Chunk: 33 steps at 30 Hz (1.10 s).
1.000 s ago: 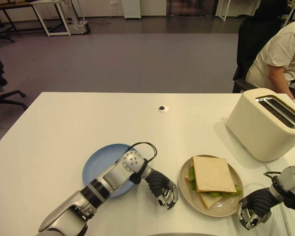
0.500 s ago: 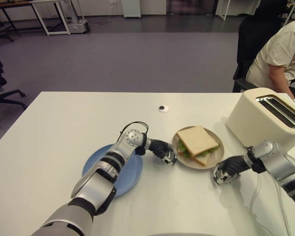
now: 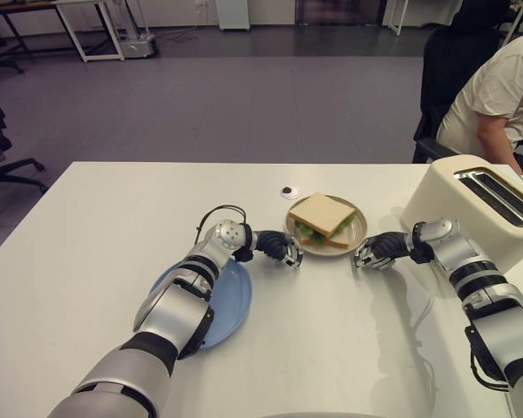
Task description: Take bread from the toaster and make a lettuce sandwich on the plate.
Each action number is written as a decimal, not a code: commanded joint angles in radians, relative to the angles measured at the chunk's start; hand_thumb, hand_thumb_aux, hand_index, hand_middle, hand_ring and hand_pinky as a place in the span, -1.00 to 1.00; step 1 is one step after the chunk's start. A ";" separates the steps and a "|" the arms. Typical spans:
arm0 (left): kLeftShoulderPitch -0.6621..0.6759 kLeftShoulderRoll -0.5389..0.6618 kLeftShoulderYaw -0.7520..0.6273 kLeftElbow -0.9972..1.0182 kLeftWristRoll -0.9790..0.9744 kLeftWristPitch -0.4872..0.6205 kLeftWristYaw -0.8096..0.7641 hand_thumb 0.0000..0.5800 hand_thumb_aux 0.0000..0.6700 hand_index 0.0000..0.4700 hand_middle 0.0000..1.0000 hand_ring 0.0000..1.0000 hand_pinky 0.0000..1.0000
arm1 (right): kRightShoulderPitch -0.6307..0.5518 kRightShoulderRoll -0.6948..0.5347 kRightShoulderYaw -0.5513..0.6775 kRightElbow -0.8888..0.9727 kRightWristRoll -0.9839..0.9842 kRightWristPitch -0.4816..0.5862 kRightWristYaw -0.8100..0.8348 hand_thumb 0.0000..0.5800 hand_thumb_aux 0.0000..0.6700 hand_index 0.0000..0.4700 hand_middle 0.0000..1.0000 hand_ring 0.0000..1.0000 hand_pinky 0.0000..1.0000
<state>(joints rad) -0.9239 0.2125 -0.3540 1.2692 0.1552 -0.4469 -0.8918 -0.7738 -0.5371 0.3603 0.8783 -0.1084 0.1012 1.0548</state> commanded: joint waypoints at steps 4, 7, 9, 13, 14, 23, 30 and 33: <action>-0.037 -0.001 0.109 -0.067 -0.081 0.001 -0.172 1.00 1.00 1.00 1.00 1.00 1.00 | 0.115 -0.060 -0.103 -0.261 0.088 0.057 0.075 1.00 1.00 1.00 1.00 1.00 1.00; 0.027 0.028 0.168 -0.283 -0.247 0.140 -0.447 1.00 1.00 1.00 1.00 1.00 1.00 | 0.250 -0.113 -0.209 -0.627 0.263 0.235 0.145 1.00 1.00 1.00 1.00 1.00 1.00; 0.091 0.027 0.280 -0.502 -0.454 0.301 -0.498 1.00 1.00 1.00 1.00 1.00 1.00 | 0.305 -0.064 -0.340 -0.825 0.393 0.308 0.057 1.00 1.00 1.00 1.00 1.00 1.00; 0.260 -0.030 0.465 -0.845 -0.534 0.392 -0.058 -0.57 -0.77 -0.77 -0.38 -0.38 -0.38 | 0.414 0.061 -0.413 -1.079 0.266 0.165 -0.312 -1.00 -1.00 -1.00 -0.47 -0.47 -0.47; 0.300 -0.042 0.479 -0.896 -0.490 0.386 0.060 -1.00 -1.00 -1.00 -0.70 -0.70 -0.70 | 0.447 0.088 -0.400 -1.135 0.242 0.139 -0.365 -1.00 -1.00 -1.00 -0.98 -0.98 -0.98; 0.543 -0.131 0.473 -1.334 -0.331 0.457 0.558 -1.00 -1.00 -1.00 -1.00 -1.00 -1.00 | 0.525 0.339 -0.433 -1.219 0.110 -0.070 -0.825 -1.00 -1.00 -1.00 -1.00 -1.00 -1.00; 0.556 -0.130 0.396 -1.375 -0.238 0.403 0.639 -1.00 -1.00 -1.00 -1.00 -1.00 -1.00 | 0.558 0.410 -0.394 -1.146 0.044 -0.220 -0.957 -1.00 -1.00 -1.00 -1.00 -1.00 -1.00; 0.569 -0.125 0.386 -1.377 -0.227 0.385 0.654 -1.00 -1.00 -1.00 -1.00 -1.00 -1.00 | 0.554 0.412 -0.384 -1.131 0.027 -0.250 -0.970 -1.00 -1.00 -1.00 -1.00 -1.00 -1.00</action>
<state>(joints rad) -0.3676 0.0820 0.0472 -0.1014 -0.0953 -0.0508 -0.2482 -0.2214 -0.1247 -0.0303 -0.2674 -0.0624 -0.1351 0.0922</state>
